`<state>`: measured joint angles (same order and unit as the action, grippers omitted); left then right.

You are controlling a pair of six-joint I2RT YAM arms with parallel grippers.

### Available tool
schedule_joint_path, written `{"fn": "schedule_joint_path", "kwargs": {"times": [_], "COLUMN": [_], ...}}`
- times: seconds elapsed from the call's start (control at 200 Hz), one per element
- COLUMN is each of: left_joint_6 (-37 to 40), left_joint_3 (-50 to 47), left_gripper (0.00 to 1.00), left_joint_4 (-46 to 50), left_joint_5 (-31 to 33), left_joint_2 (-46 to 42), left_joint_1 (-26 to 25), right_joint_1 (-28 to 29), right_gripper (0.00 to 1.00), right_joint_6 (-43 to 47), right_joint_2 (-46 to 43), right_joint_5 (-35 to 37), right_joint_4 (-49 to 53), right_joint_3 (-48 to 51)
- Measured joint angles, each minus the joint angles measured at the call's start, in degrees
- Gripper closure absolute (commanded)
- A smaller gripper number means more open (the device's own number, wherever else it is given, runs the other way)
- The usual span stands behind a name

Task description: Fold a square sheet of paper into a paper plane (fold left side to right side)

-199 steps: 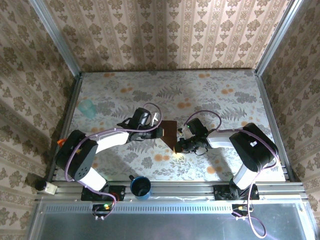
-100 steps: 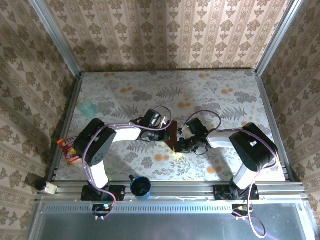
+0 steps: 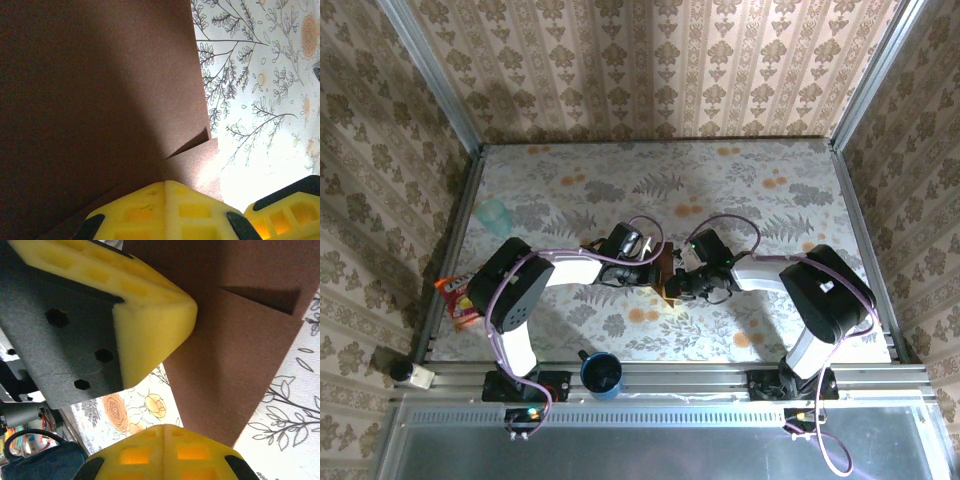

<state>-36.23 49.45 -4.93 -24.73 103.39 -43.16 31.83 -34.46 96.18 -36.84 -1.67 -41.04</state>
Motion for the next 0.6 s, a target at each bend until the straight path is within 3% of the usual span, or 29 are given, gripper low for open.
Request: {"fn": "schedule_joint_path", "kwargs": {"times": [0.6], "left_joint_6": [-0.63], "left_joint_3": [0.02], "left_gripper": [1.00], "left_joint_4": [0.07], "left_joint_5": [0.07], "left_joint_2": [0.02], "left_joint_1": [0.07], "right_joint_1": [0.61], "right_gripper": [1.00], "right_joint_6": [-1.57], "right_joint_2": [2.49], "right_joint_5": [-1.18], "right_joint_4": [-1.51], "right_joint_3": [1.22]}}
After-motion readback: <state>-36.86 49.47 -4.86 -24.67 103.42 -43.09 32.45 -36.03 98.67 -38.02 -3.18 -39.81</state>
